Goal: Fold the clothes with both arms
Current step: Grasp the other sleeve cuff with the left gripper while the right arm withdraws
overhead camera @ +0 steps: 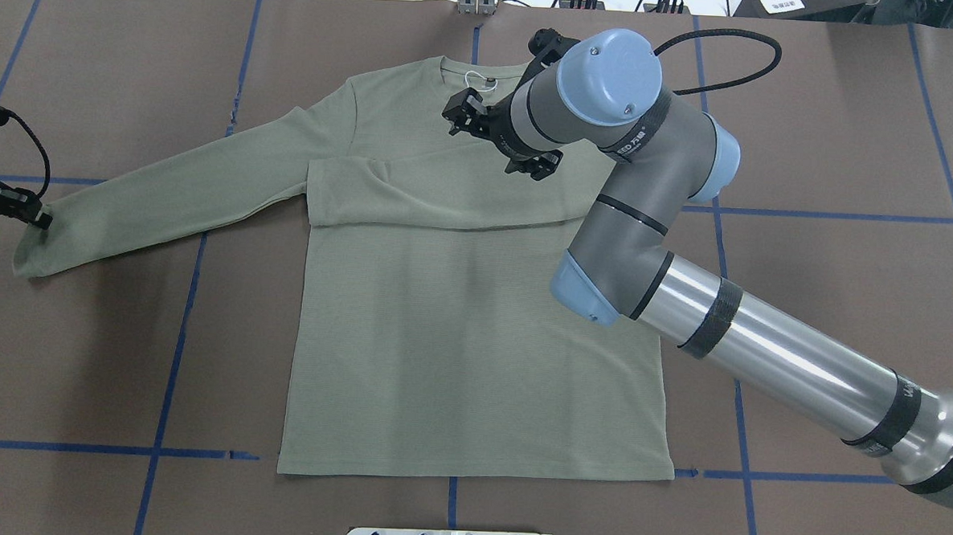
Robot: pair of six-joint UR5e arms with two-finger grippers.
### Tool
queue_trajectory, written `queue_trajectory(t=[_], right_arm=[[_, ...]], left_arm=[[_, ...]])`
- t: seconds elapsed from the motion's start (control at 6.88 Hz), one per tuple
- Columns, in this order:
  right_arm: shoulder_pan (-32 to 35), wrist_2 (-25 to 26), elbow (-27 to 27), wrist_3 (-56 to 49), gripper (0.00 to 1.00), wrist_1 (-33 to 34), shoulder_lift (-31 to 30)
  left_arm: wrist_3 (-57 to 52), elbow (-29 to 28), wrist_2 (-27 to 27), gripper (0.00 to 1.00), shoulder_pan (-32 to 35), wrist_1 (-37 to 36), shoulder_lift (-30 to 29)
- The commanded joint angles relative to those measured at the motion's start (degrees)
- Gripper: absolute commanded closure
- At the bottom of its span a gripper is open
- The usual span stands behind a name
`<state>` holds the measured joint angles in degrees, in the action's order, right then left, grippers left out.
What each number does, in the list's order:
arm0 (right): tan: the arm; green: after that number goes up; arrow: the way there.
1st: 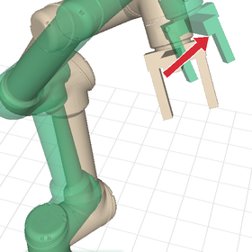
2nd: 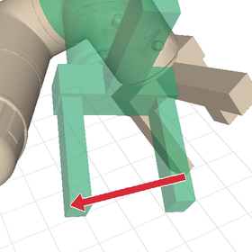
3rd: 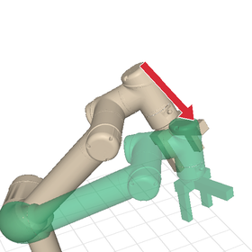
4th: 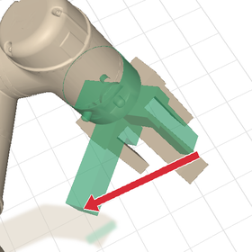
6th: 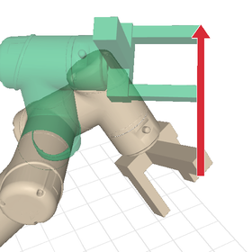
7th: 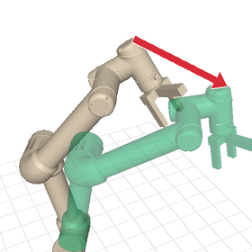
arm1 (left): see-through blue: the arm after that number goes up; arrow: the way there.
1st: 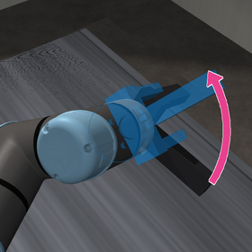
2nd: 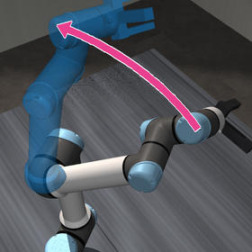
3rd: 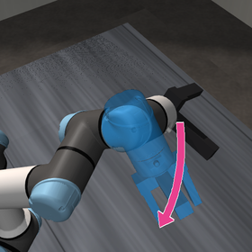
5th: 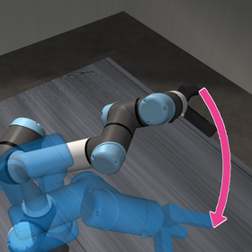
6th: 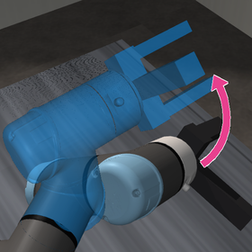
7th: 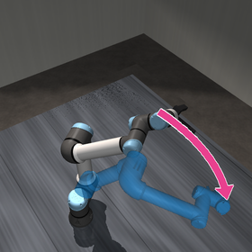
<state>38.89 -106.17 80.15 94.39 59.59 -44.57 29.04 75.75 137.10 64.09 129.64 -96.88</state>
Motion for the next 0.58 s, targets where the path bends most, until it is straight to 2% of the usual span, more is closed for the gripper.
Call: queue_trajectory(t=[0.0,0.15,0.29,0.44], right_arm=[[-1.61,2.35,-0.08,0.18,0.01,-0.09,-0.33],[-2.32,4.02,-0.17,0.18,0.01,-0.09,-0.42],[-2.33,4.04,-0.08,0.10,0.01,-0.09,-0.34],[-1.81,3.86,1.40,-0.17,0.01,0.00,-0.86]], left_arm=[[0.31,1.69,0.18,1.00,-0.02,0.17,0.98],[0.40,2.03,0.27,1.00,0.07,0.17,0.99],[1.97,6.21,0.36,1.00,0.07,-0.44,0.99],[9.56,10.52,0.36,1.00,-0.19,-0.44,0.20]])
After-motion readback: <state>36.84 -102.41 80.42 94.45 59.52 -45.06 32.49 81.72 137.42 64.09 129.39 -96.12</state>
